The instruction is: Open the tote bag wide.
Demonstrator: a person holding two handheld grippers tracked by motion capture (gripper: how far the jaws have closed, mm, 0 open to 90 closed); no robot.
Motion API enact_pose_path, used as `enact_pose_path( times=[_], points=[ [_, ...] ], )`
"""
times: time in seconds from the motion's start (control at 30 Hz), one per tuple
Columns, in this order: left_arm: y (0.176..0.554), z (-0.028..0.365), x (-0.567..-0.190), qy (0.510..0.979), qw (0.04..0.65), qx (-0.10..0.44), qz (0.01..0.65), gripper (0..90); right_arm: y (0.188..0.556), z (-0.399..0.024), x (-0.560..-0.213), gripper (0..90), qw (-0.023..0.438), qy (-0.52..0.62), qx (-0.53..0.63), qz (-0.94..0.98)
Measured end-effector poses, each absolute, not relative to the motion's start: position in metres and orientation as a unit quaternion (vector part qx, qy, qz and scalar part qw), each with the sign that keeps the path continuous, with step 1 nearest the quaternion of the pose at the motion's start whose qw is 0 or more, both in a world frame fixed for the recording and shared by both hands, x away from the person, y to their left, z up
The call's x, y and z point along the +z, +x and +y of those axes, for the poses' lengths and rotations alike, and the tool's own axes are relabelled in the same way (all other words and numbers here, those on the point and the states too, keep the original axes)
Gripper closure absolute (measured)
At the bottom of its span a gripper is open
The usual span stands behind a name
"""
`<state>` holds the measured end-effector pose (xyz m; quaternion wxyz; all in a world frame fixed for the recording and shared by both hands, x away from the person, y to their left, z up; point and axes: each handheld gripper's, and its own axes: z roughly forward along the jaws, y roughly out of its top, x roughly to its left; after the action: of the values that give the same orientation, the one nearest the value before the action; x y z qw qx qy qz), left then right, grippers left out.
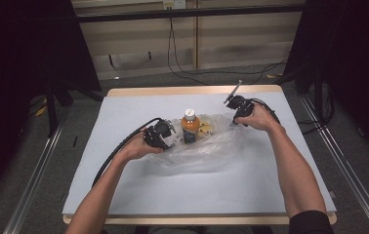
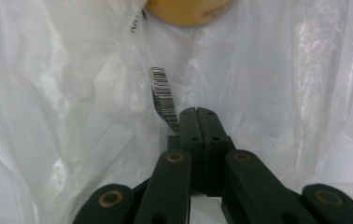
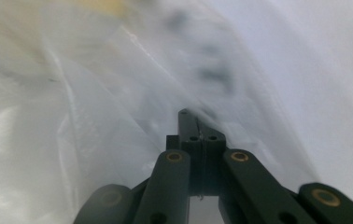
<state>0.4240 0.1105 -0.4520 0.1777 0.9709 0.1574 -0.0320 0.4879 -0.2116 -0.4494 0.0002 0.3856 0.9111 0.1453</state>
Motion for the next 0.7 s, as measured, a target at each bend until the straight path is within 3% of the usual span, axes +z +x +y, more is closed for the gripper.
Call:
enact_pose_path(
  times=[0.3, 0.43, 0.6, 0.7],
  points=[
    [0.417, 0.113, -0.451, 0.972, 0.178, -0.038, 0.148, 90.0, 0.481, -0.222, -0.454, 90.0, 0.017, 0.4, 0.132, 0.907],
    [0.415, 0.112, -0.449, 0.967, 0.202, -0.045, 0.149, 90.0, 0.475, -0.22, -0.449, 90.0, -0.005, 0.398, 0.168, 0.902],
    [0.412, 0.114, -0.441, 0.941, 0.286, -0.046, 0.176, 90.0, 0.459, -0.205, -0.436, 90.0, 0.007, 0.366, 0.229, 0.902],
    [0.412, 0.118, -0.439, 0.935, 0.304, -0.036, 0.177, 90.0, 0.453, -0.204, -0.429, 90.0, 0.01, 0.37, 0.262, 0.891]
  ],
)
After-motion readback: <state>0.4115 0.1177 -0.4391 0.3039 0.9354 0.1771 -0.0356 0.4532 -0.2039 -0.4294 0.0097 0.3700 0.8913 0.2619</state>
